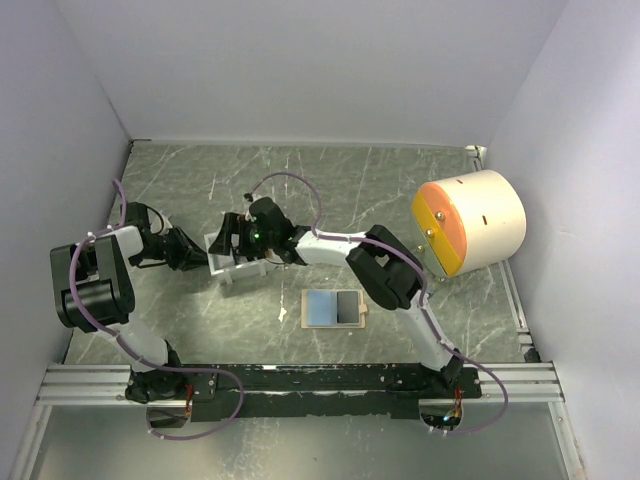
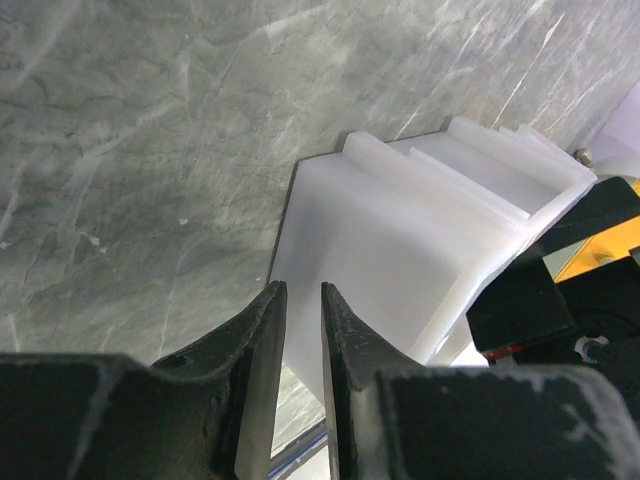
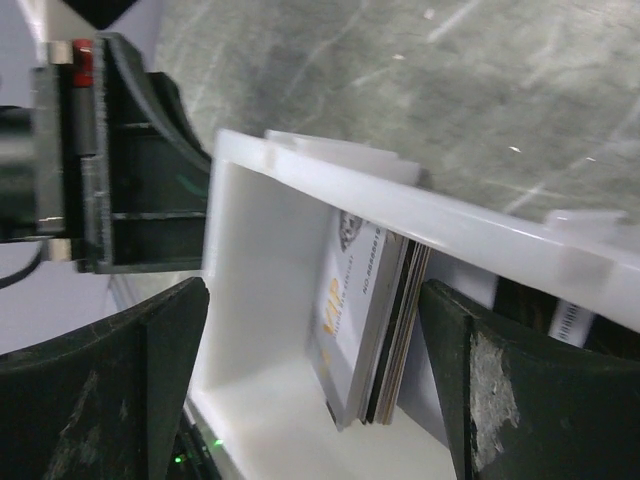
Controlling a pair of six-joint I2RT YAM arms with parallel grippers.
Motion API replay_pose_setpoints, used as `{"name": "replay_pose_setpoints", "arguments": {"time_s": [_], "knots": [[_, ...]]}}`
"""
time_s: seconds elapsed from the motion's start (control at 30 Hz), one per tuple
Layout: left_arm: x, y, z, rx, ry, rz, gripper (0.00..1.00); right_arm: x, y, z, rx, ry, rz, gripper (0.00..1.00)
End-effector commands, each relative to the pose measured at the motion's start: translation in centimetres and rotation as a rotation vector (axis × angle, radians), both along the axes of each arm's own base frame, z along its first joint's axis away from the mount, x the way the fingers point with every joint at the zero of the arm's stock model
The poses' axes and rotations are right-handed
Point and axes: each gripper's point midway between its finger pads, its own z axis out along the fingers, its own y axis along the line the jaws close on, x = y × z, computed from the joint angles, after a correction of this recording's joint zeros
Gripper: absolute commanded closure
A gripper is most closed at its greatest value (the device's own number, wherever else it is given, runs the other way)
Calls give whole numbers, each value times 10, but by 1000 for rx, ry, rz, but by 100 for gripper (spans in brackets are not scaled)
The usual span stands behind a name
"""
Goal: Put the credit cards into the card holder
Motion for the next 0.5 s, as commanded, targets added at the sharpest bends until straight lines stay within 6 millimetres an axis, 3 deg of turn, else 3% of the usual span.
{"name": "replay_pose_setpoints", "arguments": {"time_s": [0.0, 0.23, 0.47], "knots": [[2, -10, 6, -47, -39, -38, 69, -22, 20, 63, 181, -25, 94, 15], [2, -15, 6, -55, -40, -51, 69, -22, 20, 61, 150, -38, 87, 16], [0, -17, 5, -60, -38, -65, 69, -13, 11, 24, -17, -57, 33, 19]]}}
